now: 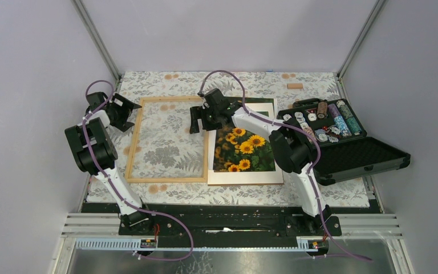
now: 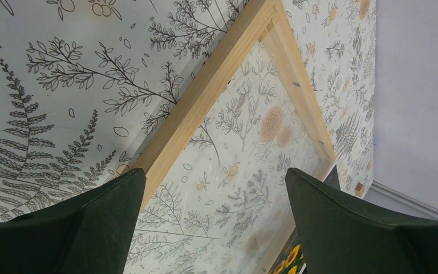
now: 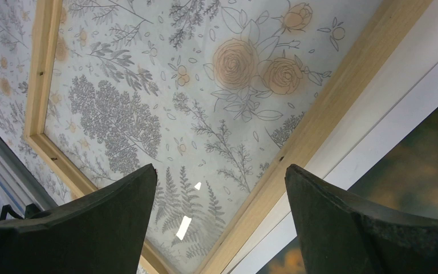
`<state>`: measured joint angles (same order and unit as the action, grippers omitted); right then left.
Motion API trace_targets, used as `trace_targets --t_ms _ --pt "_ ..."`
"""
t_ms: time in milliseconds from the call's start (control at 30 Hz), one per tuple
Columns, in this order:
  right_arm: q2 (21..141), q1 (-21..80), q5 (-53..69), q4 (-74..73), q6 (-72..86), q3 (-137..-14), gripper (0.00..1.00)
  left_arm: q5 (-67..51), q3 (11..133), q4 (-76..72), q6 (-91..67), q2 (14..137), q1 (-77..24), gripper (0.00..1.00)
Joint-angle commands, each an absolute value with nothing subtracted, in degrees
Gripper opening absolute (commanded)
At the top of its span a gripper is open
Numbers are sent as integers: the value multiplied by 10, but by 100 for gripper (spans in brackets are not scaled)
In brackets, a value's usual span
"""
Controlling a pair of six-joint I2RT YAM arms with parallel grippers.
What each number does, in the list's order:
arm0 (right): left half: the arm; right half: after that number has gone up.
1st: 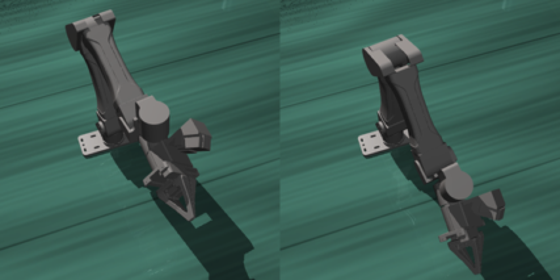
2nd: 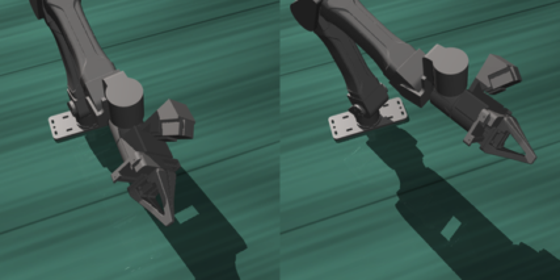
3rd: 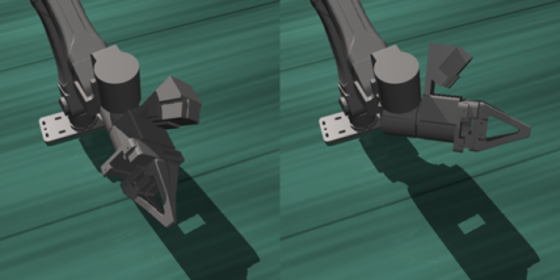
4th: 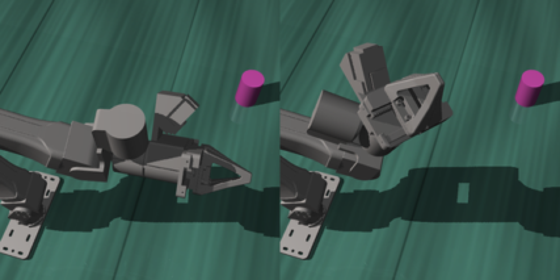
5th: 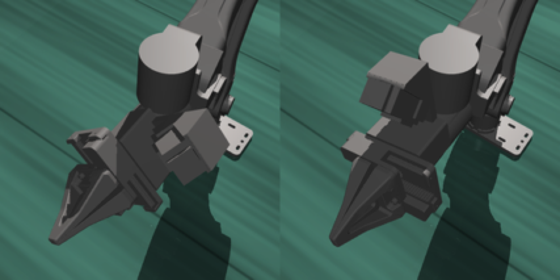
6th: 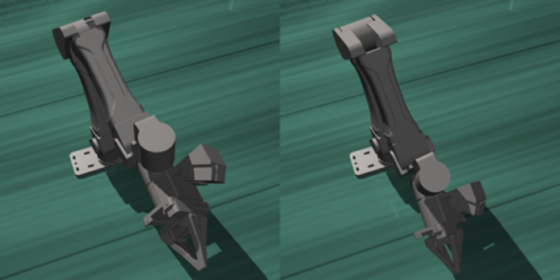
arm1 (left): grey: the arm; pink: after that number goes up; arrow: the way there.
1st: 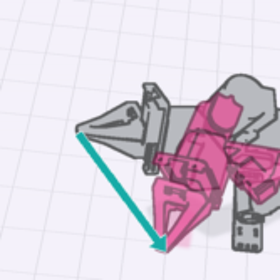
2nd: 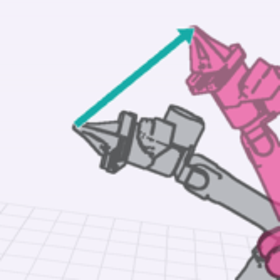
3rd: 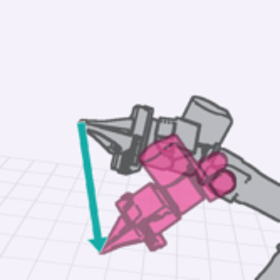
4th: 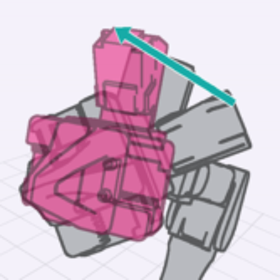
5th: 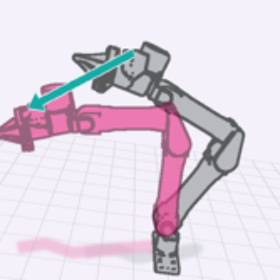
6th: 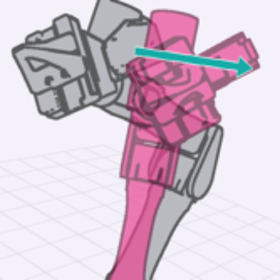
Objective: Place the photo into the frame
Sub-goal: Place the photo frame item in the photo frame.
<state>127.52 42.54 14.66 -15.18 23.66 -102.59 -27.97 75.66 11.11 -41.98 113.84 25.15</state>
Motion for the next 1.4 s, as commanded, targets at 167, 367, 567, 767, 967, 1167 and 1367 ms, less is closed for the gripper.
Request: trace_targets --t_ms 167,367,567,767,967,1167,1367 --pt "1291 413 146 -124 248 -1041 89 -272 762 107 -417 1124 258 98" --pt "1316 406 157 -123 256 -1054 87 -273 762 107 -418 1129 258 98" --pt "1338 405 182 -114 268 -1067 85 -277 761 107 -422 1138 257 98" --pt "1351 406 179 -120 265 -1076 82 -288 760 107 -432 1150 257 98" --pt "1288 406 131 -138 239 -1061 85 -286 759 107 -432 1146 257 98" --pt "1289 406 150 -131 246 -1064 83 -286 760 107 -432 1146 257 98" --pt "1312 406 178 -132 257 -1080 74 -287 760 107 -432 1144 257 98"
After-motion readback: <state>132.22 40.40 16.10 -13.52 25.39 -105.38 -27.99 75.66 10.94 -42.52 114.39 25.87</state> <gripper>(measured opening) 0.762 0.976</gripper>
